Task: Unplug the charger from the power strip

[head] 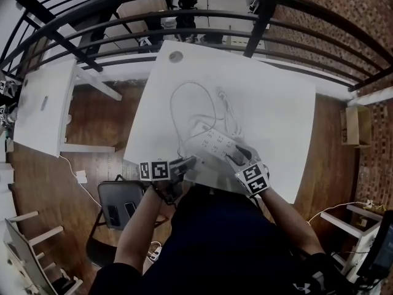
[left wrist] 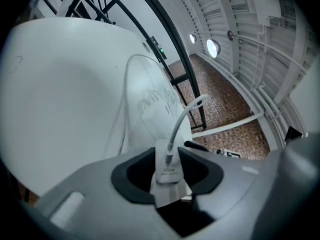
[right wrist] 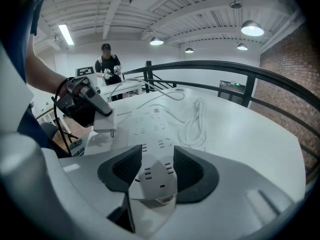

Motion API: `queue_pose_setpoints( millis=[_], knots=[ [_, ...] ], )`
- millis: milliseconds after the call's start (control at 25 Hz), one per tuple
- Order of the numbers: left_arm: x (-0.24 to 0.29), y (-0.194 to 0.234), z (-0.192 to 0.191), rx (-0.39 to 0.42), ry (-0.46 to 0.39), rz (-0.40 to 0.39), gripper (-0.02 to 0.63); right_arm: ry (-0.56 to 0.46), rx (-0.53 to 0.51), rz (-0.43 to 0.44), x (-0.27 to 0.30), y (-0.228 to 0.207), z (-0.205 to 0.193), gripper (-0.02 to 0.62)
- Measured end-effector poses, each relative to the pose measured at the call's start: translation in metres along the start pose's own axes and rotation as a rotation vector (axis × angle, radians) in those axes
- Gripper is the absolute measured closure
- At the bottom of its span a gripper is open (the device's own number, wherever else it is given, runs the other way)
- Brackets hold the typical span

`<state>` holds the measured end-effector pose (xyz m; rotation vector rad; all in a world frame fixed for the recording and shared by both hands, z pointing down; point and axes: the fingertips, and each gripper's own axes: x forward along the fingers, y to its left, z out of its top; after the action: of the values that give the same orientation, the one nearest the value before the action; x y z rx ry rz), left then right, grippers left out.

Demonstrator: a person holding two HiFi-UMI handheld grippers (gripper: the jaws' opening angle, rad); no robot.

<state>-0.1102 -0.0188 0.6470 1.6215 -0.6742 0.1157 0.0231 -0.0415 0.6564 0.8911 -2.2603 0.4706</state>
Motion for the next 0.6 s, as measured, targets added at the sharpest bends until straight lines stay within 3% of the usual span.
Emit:
queue_pose_setpoints(
  millis=[600],
  knots=[
    [-0.0013, 0.0109, 0.004, 0.0, -0.008, 0.093, 0.454, -0.009, 0.005, 0.001, -0.001, 0.0003, 0.0016, 0.391]
  ],
)
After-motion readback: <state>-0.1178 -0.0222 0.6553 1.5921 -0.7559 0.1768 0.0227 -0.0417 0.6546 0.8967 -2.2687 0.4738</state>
